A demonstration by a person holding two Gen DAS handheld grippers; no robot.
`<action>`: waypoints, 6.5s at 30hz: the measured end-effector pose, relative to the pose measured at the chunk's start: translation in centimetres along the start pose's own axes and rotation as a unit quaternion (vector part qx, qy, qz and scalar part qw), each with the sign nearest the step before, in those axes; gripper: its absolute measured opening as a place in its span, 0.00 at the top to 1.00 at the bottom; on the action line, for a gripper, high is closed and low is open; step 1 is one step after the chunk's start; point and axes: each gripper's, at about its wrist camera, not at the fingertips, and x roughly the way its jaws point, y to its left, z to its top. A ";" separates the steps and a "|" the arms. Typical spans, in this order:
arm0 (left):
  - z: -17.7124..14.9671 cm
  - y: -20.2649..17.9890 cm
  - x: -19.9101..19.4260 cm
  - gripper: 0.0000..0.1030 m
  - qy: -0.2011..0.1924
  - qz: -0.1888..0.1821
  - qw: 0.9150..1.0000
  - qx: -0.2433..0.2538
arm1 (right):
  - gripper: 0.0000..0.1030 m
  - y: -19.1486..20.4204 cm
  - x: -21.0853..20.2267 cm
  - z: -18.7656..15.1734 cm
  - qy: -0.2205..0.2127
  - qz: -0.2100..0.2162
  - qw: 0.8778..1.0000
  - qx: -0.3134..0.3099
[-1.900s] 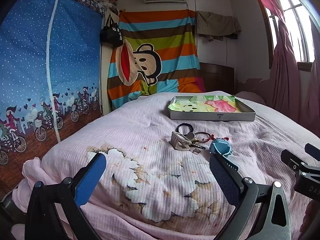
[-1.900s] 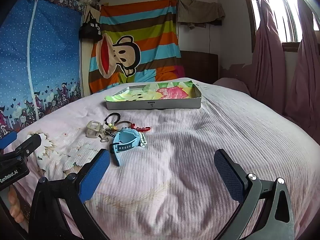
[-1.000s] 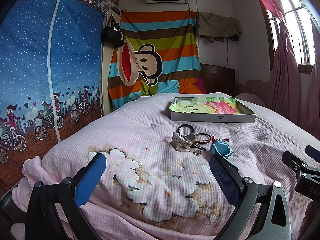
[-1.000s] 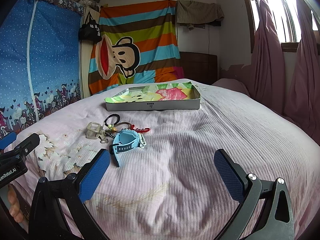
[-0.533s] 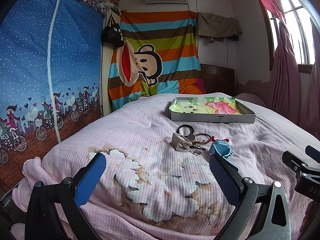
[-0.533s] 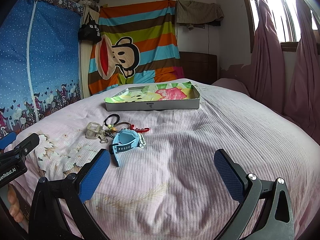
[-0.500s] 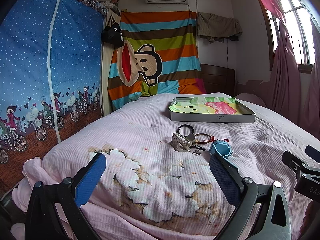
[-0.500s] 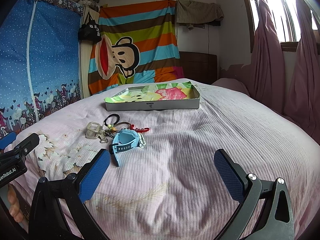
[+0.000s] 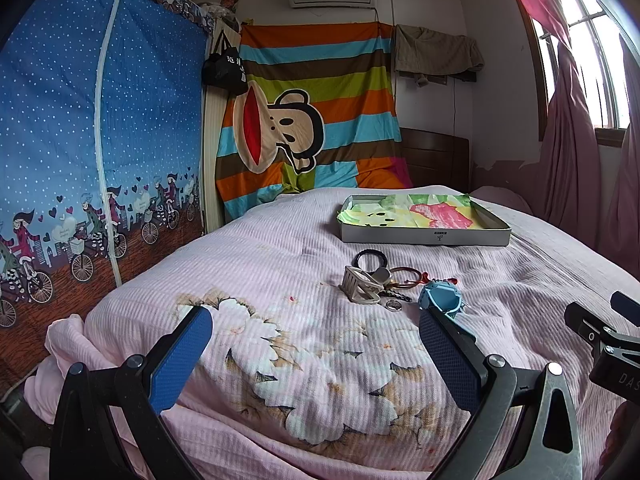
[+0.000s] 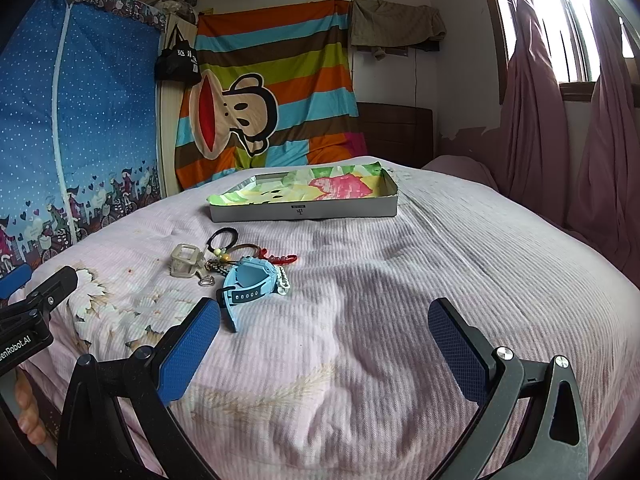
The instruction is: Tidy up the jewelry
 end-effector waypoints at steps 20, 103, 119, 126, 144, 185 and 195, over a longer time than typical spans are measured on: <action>0.0 0.0 0.0 0.00 0.000 0.000 1.000 0.001 | 0.01 0.0 -0.1 0.0 -0.001 0.000 1.000 -0.001; 3.0 -2.1 20.9 0.81 0.248 -0.170 0.954 0.004 | 0.69 6.0 21.8 1.7 0.193 0.262 0.940 -0.102; 7.2 -1.5 18.3 0.92 0.184 -0.204 0.960 -0.061 | 0.82 3.1 17.5 3.3 0.094 0.255 0.962 -0.028; 12.7 -3.4 23.3 0.92 0.137 -0.183 0.972 -0.055 | 0.82 0.9 19.4 8.7 0.027 0.196 0.980 0.039; 12.5 -5.7 36.5 0.92 0.235 -0.148 0.960 -0.029 | 0.81 2.9 36.7 12.9 0.161 0.069 0.983 0.048; 5.8 -0.9 14.2 0.00 0.023 -0.114 0.993 -0.009 | 0.01 -1.1 12.2 5.3 -0.062 0.089 0.994 0.021; 3.6 -1.6 14.6 0.08 0.077 -0.150 0.985 0.023 | 0.19 -1.1 14.2 3.3 0.004 0.113 0.994 0.002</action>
